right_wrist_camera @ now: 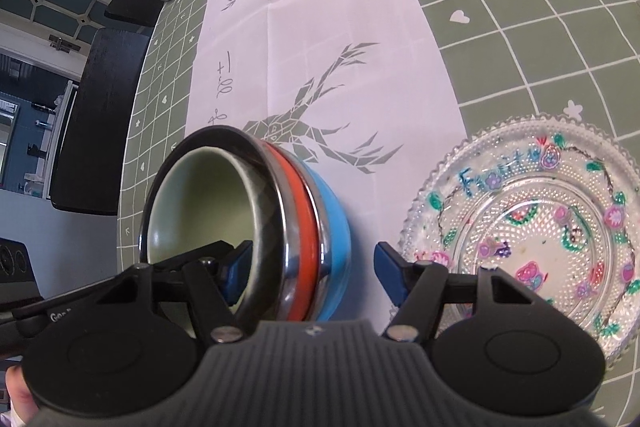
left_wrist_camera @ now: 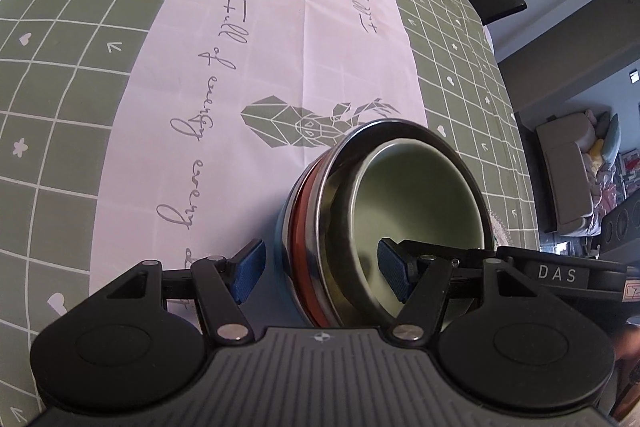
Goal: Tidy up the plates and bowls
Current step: 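Lift the three nested bowls with both grippers toward the glass plates, then lower the nested bowls onto the stacked glass plates with both grippers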
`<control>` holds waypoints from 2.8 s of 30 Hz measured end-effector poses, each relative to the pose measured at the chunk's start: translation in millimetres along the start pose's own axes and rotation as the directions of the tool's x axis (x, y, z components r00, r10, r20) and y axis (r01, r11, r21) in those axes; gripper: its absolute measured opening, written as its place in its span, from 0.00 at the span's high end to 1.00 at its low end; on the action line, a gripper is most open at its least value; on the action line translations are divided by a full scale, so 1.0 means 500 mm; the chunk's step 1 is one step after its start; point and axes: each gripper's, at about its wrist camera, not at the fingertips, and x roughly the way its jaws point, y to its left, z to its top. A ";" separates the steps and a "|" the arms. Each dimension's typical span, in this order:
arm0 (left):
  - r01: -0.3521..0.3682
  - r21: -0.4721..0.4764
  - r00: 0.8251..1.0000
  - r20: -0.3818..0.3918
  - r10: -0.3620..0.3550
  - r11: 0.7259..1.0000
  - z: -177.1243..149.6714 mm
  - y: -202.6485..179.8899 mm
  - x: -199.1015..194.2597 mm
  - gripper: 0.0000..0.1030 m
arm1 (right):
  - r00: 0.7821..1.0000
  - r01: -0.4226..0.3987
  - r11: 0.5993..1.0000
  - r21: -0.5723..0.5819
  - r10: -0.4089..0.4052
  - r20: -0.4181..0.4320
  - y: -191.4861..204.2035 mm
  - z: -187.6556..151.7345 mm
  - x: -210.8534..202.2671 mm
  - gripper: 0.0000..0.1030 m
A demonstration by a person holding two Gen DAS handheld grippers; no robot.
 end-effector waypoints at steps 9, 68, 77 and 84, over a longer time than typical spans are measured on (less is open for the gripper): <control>-0.012 0.043 1.000 -0.007 0.012 0.999 0.001 -0.003 0.012 0.29 | 1.000 -0.005 1.000 -0.006 0.005 -0.012 0.002 0.001 0.007 0.44; -0.033 -0.079 0.999 -0.010 0.033 0.996 0.007 -0.011 -0.045 0.45 | 0.997 0.061 0.998 -0.027 -0.060 0.038 0.063 -0.011 -0.043 0.59; -0.016 -0.047 1.000 0.006 0.016 0.999 0.013 -0.077 -0.074 0.47 | 0.996 0.056 0.998 -0.033 -0.054 0.076 0.059 -0.008 -0.119 0.60; 0.039 -0.015 0.999 0.000 -0.039 0.999 0.002 -0.157 -0.057 0.48 | 0.988 0.079 0.997 -0.014 -0.076 0.137 0.006 -0.010 -0.205 0.60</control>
